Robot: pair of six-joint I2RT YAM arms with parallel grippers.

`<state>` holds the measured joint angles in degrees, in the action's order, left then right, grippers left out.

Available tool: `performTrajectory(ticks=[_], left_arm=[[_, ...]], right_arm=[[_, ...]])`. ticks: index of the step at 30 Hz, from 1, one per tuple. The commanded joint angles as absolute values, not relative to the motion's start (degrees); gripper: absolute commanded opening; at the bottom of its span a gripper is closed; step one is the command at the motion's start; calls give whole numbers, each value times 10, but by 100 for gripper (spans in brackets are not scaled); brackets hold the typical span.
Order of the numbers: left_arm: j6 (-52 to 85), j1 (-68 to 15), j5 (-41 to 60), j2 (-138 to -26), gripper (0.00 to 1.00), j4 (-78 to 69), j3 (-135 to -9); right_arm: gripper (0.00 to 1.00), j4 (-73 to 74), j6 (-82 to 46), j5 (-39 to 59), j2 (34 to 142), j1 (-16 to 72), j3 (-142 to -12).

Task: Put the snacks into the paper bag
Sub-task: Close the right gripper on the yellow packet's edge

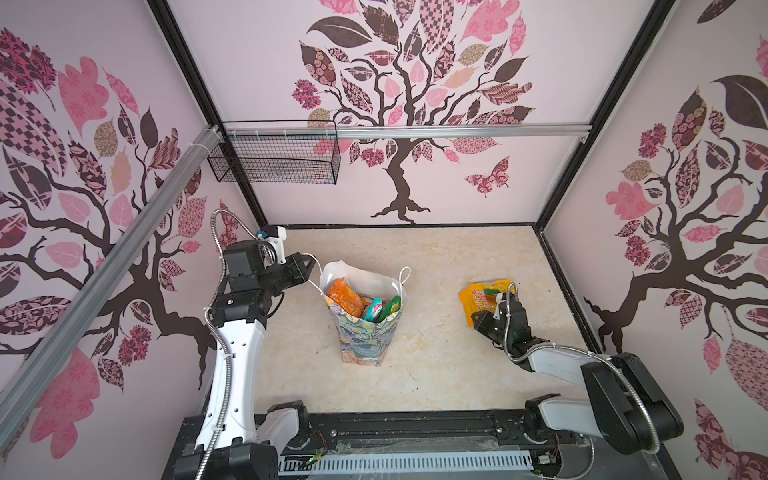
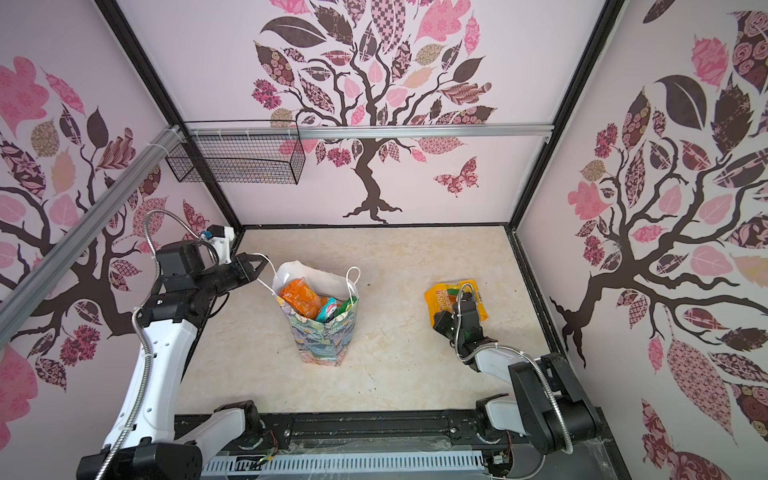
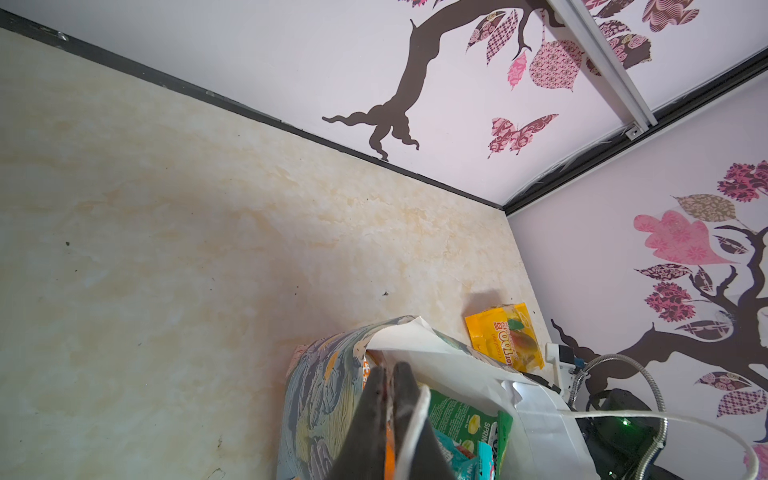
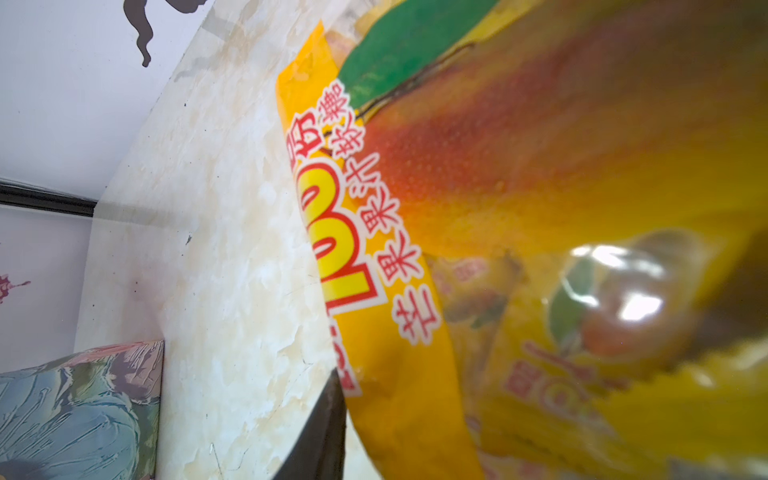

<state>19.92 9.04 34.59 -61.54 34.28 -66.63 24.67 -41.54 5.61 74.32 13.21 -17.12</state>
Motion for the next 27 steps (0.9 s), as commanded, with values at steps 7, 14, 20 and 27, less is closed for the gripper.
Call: performTrajectory(ticks=[7,14,20,27], left_arm=[[200,94,369,-608,9,307,-645],[202,94,376,-608,9,300,-642],[204,94,387,-610,9,297,-641],[199,94,374,-607,9,301,-642]], right_arm=[[0,247,-386,60,705,126,-174],[0,199,-368,56,654,126,-181],[0,148,-347,58,606,126,-199],[0,109,-334,66,566,126,-215]])
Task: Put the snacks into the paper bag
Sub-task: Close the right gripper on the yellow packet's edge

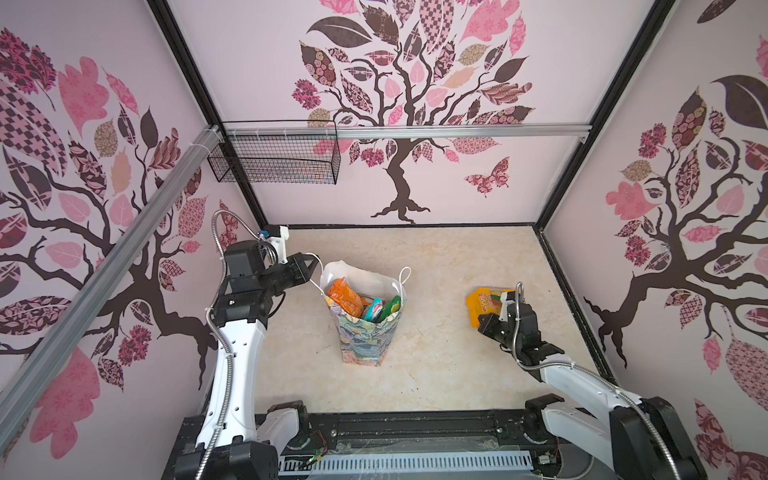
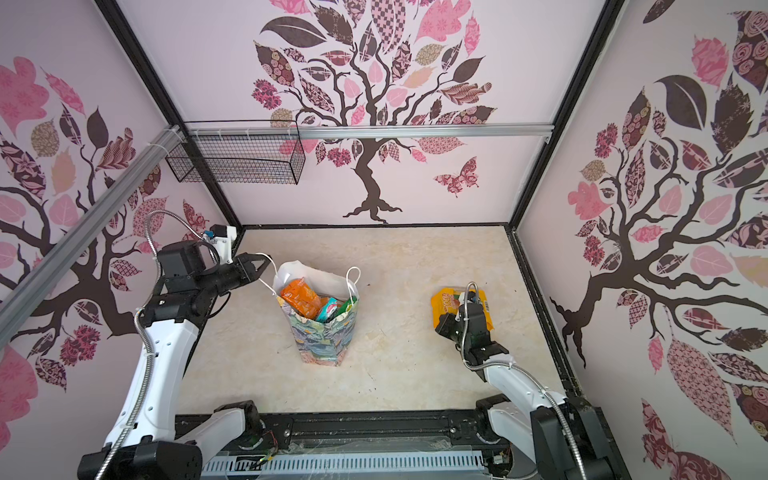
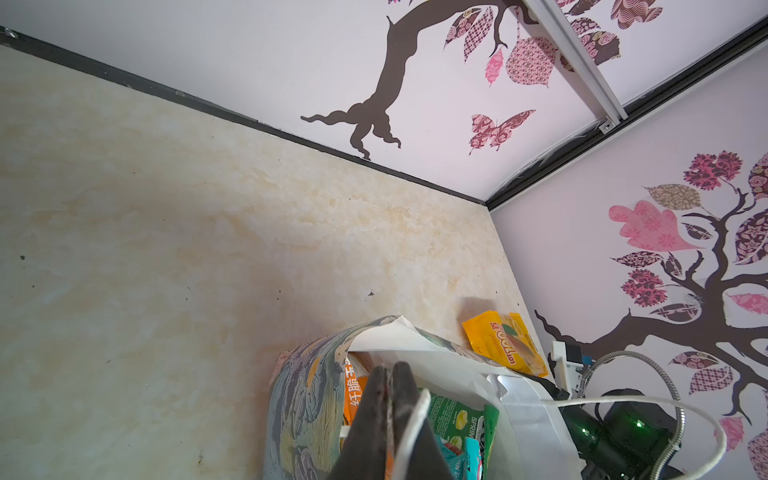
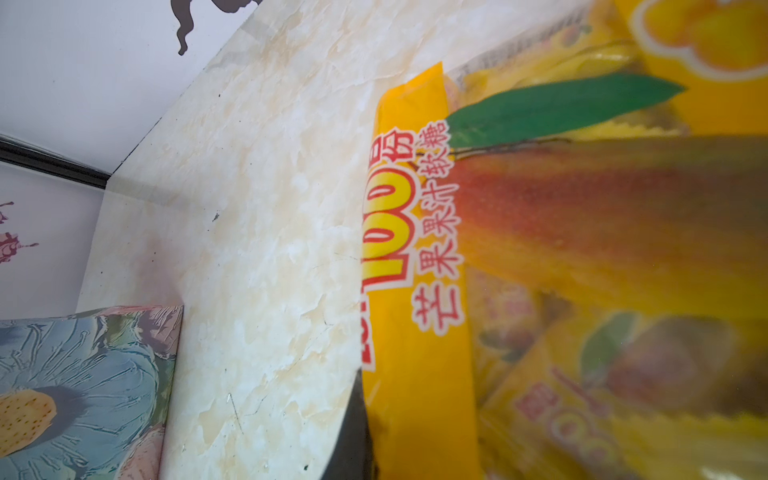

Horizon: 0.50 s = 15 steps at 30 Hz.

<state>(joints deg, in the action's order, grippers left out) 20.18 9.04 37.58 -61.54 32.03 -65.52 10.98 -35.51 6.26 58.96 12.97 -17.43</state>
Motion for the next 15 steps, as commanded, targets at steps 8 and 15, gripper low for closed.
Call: performTrajectory(ticks=[8,15], left_arm=[[203,94,383,-607,9,295,-640],[204,94,382,-604,9,294,-640]], right_arm=[[0,39,-308,77,519,126,-257],[0,-17,-298,85,469,127,-292]])
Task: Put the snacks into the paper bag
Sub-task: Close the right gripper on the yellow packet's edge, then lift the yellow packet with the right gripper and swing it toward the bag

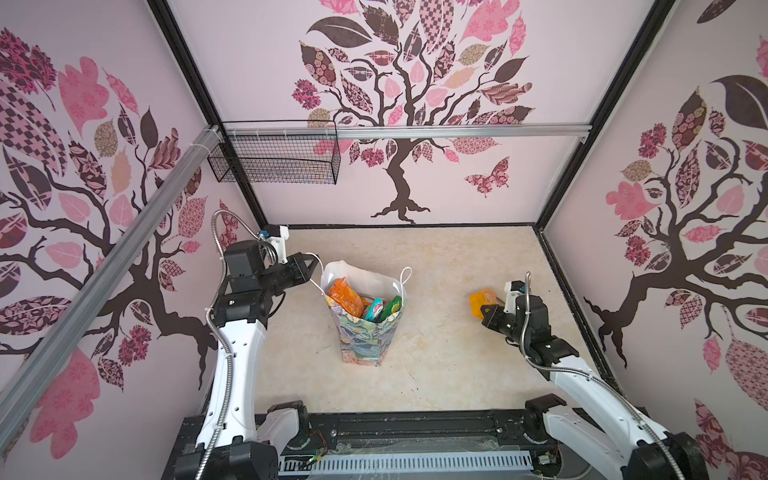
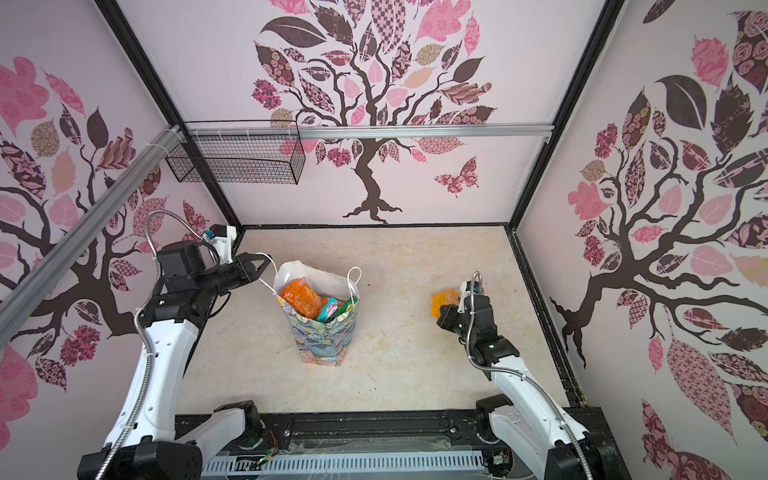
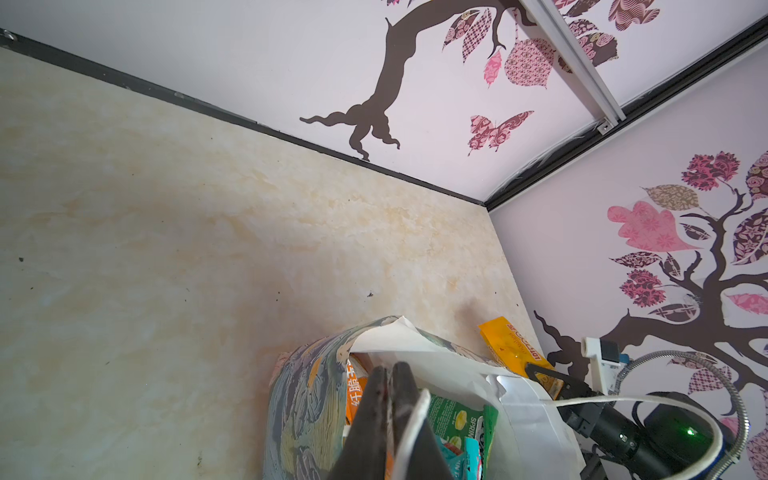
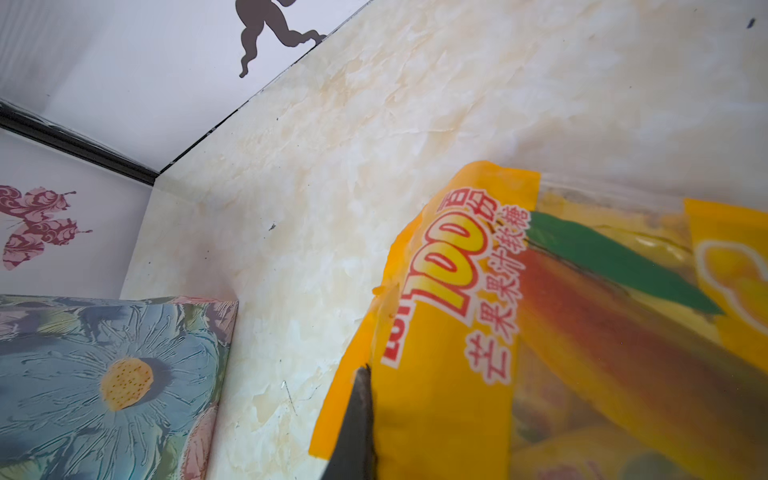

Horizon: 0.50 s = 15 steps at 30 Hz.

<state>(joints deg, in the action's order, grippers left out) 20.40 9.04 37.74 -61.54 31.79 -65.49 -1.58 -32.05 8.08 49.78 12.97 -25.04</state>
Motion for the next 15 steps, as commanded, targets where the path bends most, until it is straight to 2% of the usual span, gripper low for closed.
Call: performTrajectory(ticks=[1,10,15], left_arm=[[204,93,383,-604,9,294,-640],[204,94,378,-602,10,295,-640],[203,94,375,-604,10,297,-641]], right_arm=[[0,-22,-298,88,463,127,-297],[0,-70,-306,122,419,131,-359],[0,-106,-309,121,408,169,-435]])
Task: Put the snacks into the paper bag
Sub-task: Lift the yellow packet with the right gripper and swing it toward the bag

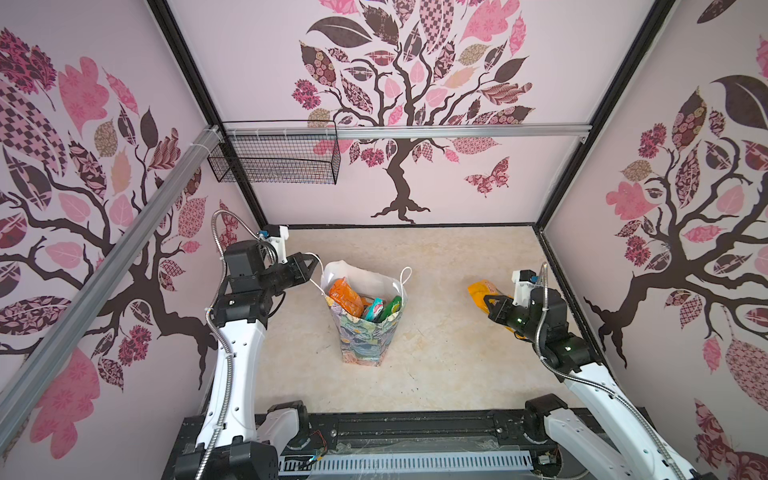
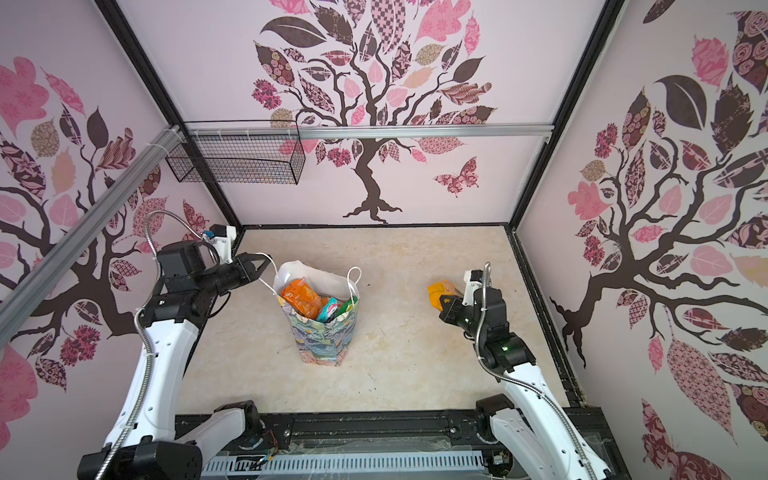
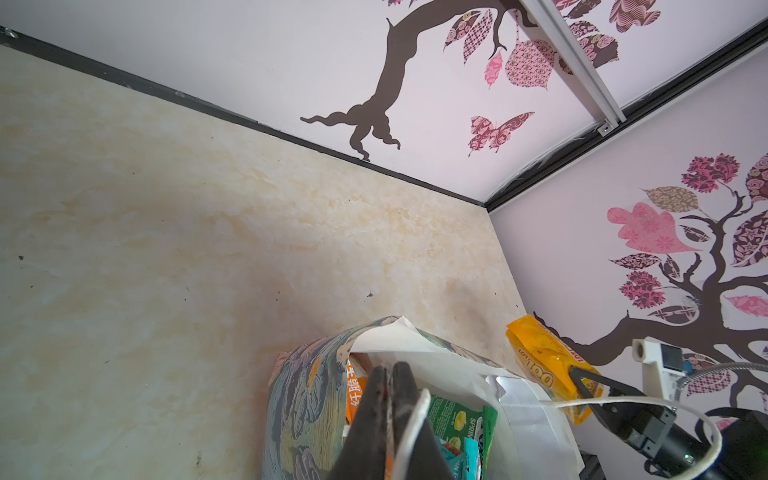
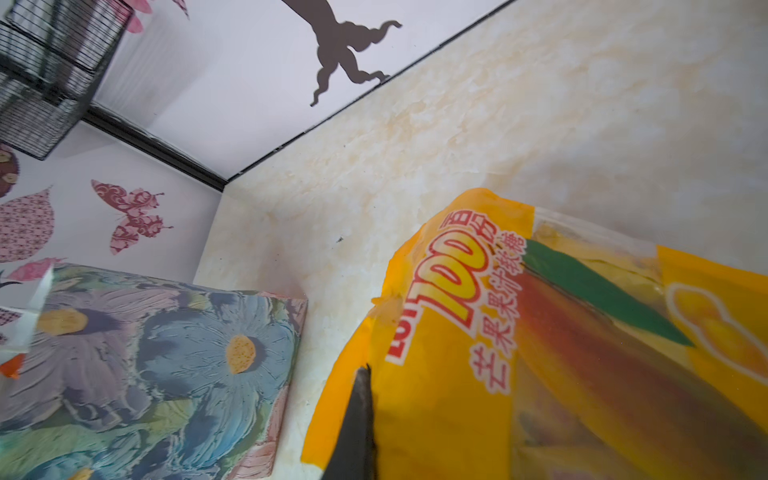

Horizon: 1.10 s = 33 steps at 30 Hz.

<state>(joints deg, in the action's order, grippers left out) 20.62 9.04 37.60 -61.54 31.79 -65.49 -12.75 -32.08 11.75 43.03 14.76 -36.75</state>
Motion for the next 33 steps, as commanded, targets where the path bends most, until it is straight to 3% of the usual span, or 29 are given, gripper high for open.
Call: performTrajectory(ticks=[1,5,25,33], left_arm=[[203,94,374,-605,10,296,-641],[203,94,373,-605,10,298,-642],[199,94,364,-607,10,303,-644],[194,94,358,-608,9,308,-645]], right_arm=[[0,-112,-307,111,408,182,-451],[0,-134,-297,84,415,227,-526],[0,-157,-279,148,553,244,-801],[0,-208,-209,41,653,388,-941]])
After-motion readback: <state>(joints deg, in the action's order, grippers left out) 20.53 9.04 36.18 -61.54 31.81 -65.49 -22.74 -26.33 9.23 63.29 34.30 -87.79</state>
